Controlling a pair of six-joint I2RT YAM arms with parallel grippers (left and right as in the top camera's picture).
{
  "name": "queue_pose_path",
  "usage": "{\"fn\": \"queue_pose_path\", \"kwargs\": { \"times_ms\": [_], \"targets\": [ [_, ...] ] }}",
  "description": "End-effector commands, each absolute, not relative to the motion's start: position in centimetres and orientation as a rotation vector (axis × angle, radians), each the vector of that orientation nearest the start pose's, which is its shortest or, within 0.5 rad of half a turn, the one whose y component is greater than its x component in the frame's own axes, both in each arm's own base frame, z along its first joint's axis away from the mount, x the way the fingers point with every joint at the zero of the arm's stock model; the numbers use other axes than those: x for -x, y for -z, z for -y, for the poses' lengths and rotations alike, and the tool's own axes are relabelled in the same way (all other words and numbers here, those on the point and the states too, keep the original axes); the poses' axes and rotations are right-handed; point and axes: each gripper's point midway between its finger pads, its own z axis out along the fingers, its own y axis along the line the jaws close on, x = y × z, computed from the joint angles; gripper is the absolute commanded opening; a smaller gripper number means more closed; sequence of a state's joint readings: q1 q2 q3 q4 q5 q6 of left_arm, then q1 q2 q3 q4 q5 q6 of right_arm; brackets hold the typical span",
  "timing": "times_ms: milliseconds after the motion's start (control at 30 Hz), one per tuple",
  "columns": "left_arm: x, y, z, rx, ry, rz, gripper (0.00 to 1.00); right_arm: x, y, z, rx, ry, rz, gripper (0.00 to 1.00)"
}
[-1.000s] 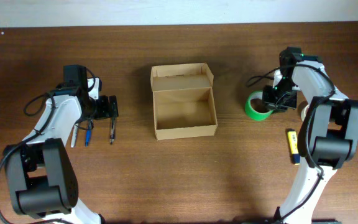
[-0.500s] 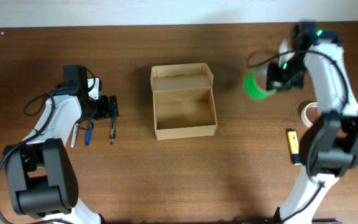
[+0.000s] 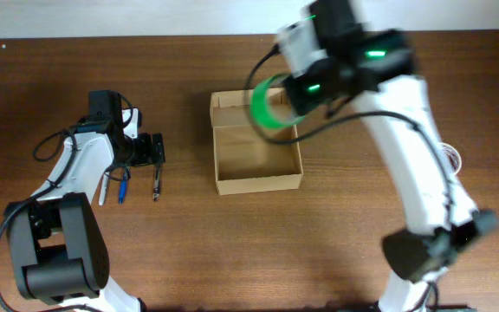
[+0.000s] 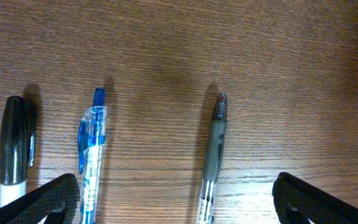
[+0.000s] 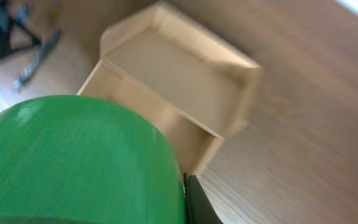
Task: Pack container
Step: 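Carry the green tape left into the box and release it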
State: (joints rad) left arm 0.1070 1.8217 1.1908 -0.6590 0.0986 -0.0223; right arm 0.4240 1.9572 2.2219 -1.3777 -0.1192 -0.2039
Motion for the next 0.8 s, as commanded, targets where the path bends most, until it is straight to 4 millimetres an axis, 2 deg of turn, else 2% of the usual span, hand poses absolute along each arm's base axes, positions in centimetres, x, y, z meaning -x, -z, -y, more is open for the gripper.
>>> {"fn": "queue_pose_path", "kwargs": {
  "times_ms": [0, 67, 200, 333, 533, 767],
  "targets": [
    [-39.0, -3.9, -2.4, 0.144, 0.133, -2.843, 0.99, -39.5, -21.4, -23.4, 1.072, -0.152, -2.587, 0.04],
    [-39.0, -3.9, -2.4, 0.144, 0.133, -2.843, 0.99, -39.4, -19.0, -24.5, 1.123, -0.118, -2.623, 0.04],
    [-39.0, -3.9, -2.4, 0.143, 0.133, -2.843, 0.99, -39.2, -14.5, -25.4, 1.188, -0.064, -2.709, 0.04],
    [-39.0, -3.9, -2.4, 0.144, 0.134, -2.843, 0.99, -38.7, -11.1, -25.5, 1.222, -0.050, -2.797, 0.04],
    [-39.0, -3.9, -2.4, 0.143, 0.133, -2.843, 0.99, -39.1, -7.5, -25.8, 1.215, -0.041, -2.859, 0.04],
    [-39.0, -3.9, -2.4, 0.143, 0.133, -2.843, 0.99, -40.1, -6.3, -26.9, 1.172, -0.083, -2.844, 0.04]
  ]
}}
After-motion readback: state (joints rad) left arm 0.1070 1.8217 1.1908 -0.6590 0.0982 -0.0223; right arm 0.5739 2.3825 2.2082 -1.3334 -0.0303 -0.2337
